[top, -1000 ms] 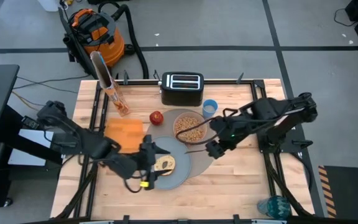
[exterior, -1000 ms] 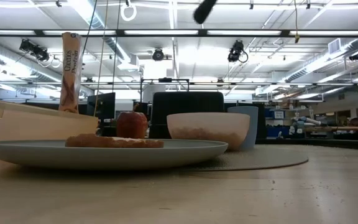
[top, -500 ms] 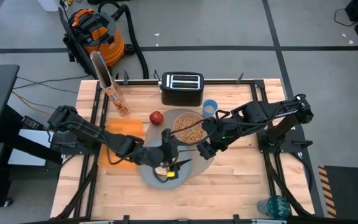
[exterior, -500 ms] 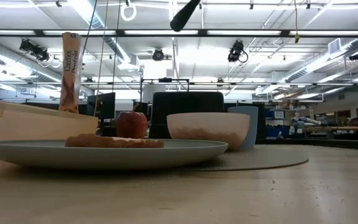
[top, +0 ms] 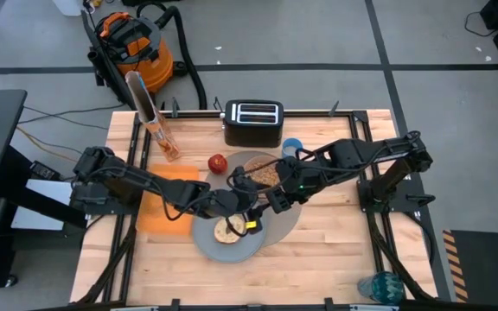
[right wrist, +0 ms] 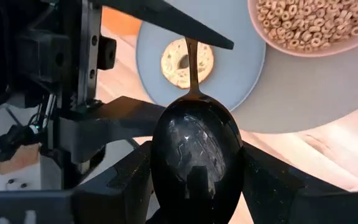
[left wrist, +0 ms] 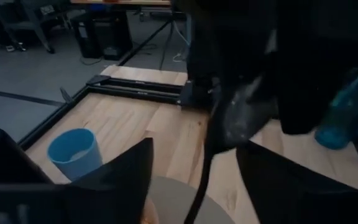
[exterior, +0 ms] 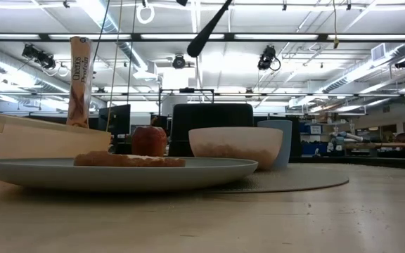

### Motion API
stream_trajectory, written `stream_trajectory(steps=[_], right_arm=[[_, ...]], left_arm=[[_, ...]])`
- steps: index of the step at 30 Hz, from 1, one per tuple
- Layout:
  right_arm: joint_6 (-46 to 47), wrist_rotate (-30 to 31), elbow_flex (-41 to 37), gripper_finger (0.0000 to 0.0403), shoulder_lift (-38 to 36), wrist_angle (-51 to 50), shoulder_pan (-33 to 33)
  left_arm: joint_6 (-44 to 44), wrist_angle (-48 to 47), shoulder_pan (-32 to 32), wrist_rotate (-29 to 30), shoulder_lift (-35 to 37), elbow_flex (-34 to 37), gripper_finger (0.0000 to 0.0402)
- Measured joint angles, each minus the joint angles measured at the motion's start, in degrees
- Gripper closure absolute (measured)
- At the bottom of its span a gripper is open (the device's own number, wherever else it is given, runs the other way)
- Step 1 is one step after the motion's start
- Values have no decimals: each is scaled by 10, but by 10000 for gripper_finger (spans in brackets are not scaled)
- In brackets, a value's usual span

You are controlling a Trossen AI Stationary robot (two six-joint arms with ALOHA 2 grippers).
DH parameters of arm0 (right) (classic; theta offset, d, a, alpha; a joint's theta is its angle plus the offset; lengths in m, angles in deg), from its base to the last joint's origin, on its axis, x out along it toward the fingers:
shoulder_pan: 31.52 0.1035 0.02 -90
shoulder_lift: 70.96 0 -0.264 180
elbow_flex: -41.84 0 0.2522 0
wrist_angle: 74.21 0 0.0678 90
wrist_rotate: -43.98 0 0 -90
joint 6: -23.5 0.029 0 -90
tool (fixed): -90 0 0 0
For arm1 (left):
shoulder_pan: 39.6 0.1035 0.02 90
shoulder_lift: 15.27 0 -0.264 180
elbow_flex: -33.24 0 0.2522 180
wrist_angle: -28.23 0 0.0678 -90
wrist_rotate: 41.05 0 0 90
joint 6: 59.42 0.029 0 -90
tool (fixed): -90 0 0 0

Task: Arrange a breakfast setting
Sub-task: Remove the black spoon from the blue glass and place it on the middle right of the gray placemat

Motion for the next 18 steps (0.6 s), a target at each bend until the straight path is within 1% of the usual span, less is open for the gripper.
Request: stream_trajectory(steps=[4,8,12,14,18], right_arm=[[-2,-1,0,190,3,17,-9],[-3,1,0,190,3,40,-15],[-11,2,0,184,3,44,-16],[-16,-1,1,176,3,48,-15],[-31,9,0,153,3,42,-14]], left_arm=[[0,16,9,5,0,0,230],[-8,0,15,0,0,0,298],[-6,6,13,-2,1,0,377],[-11,8,8,2,1,0,391],[-19,6,2,0,6,0,396]])
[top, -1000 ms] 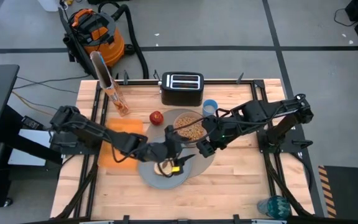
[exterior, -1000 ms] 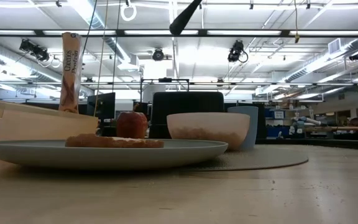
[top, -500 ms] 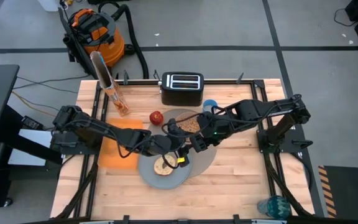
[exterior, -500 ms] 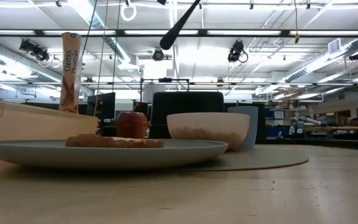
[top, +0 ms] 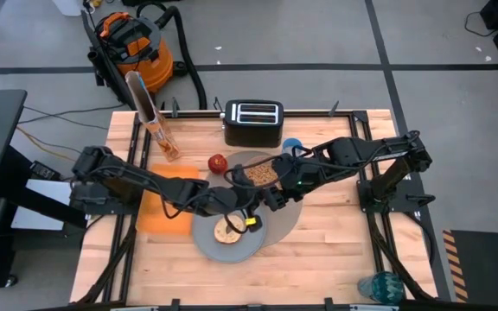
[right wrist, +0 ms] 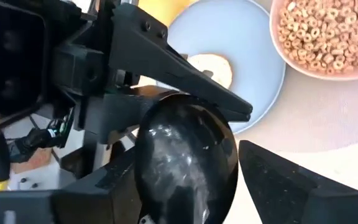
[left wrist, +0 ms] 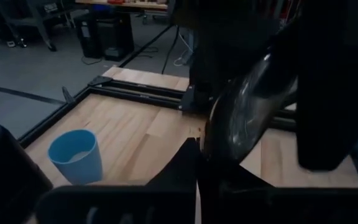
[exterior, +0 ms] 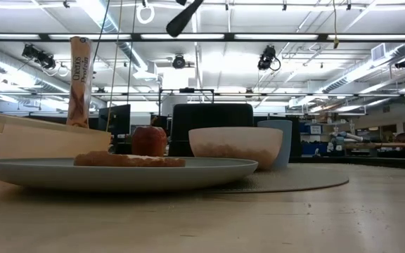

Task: Arrange a breakfast setting
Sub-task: Remove the black spoon from the blue glass and place it on the middle right of the gray placemat

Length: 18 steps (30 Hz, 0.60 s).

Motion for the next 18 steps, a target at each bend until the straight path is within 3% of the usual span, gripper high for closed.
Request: stream_trajectory(steps=[9,14,18], right_arm=[[-35,42,-1,123,-14,27,3],[-52,122,-1,122,-53,27,20],[-96,221,0,122,-91,28,49]], left_arm=[[-39,-61,-3,-9,45,0,398],[-51,-71,-2,-21,84,-1,399],[-50,-72,-4,-30,115,-1,400]])
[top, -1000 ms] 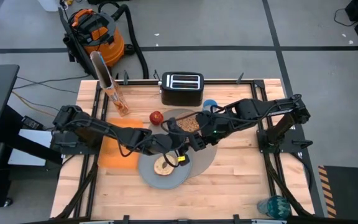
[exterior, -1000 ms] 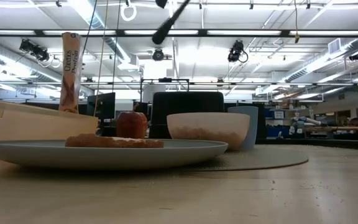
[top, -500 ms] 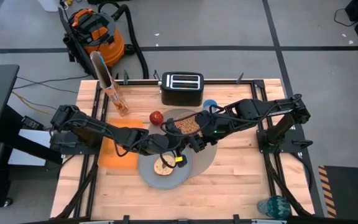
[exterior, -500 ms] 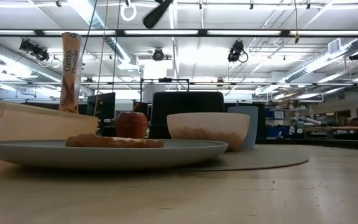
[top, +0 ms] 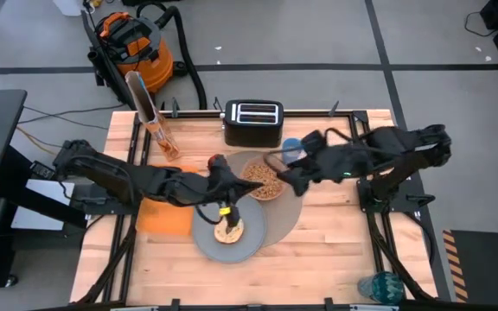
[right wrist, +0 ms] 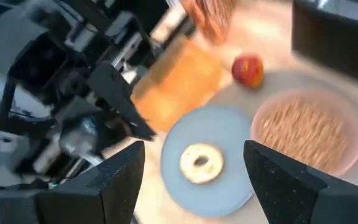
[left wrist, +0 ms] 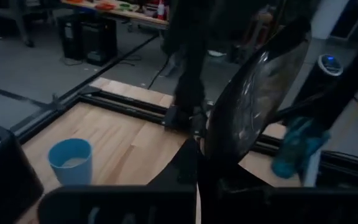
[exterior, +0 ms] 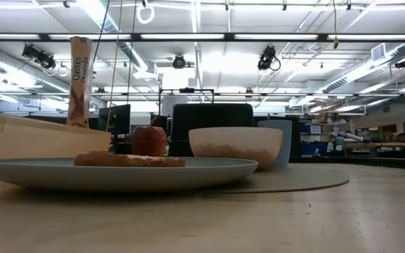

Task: Arrange a breakfast setting
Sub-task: Remove the black spoon from the blue glass and place it on the middle right of the gray placemat

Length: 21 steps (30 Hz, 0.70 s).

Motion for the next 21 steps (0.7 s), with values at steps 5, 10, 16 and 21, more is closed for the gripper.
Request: stream_trajectory(steps=[5,10,16,21], right_arm=[[-123,104,0,121,-14,2,64],[-202,200,0,124,25,57,114],[-364,197,0,143,117,283,119],[-443,153,0,172,155,457,110]], left_arm=[[-15,74,0,-14,35,0,400],[-14,225,-4,-46,47,0,400],[-51,350,-4,-111,39,0,400],[-89,387,-9,-119,34,0,399]])
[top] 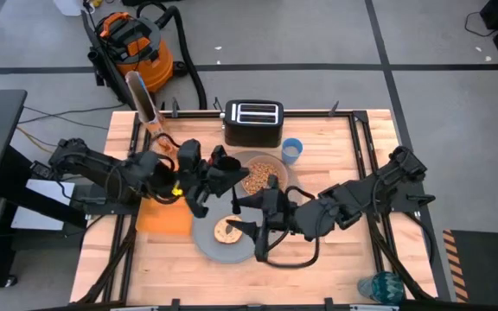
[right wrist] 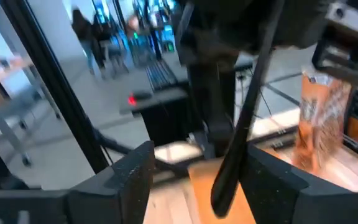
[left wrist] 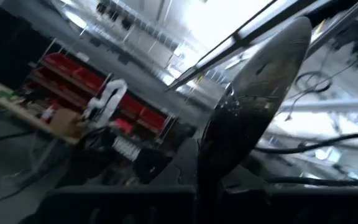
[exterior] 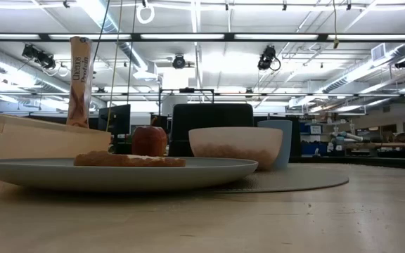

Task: Arrange a breakfast setting
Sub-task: Remove the black spoon from the blue glass and place it on the middle right of the gray placemat

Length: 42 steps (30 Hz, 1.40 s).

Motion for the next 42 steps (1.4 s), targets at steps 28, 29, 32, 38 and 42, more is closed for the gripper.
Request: stream_trajectory(steps=[28,29,32,38,42], right_arm=[[120,-114,0,390,-4,21,-20],[120,-114,0,390,-4,24,-20],[136,-116,0,390,-8,27,-19],[139,-111,0,390,-53,20,-8],[175,-110,1,390,-83,-35,0]], left_arm=[[25,29,-23,-3,0,0,340],[33,28,-25,-4,0,0,327],[59,13,-29,-4,4,0,283],[106,-110,-40,-5,44,0,198],[118,-252,-55,-6,80,0,173]])
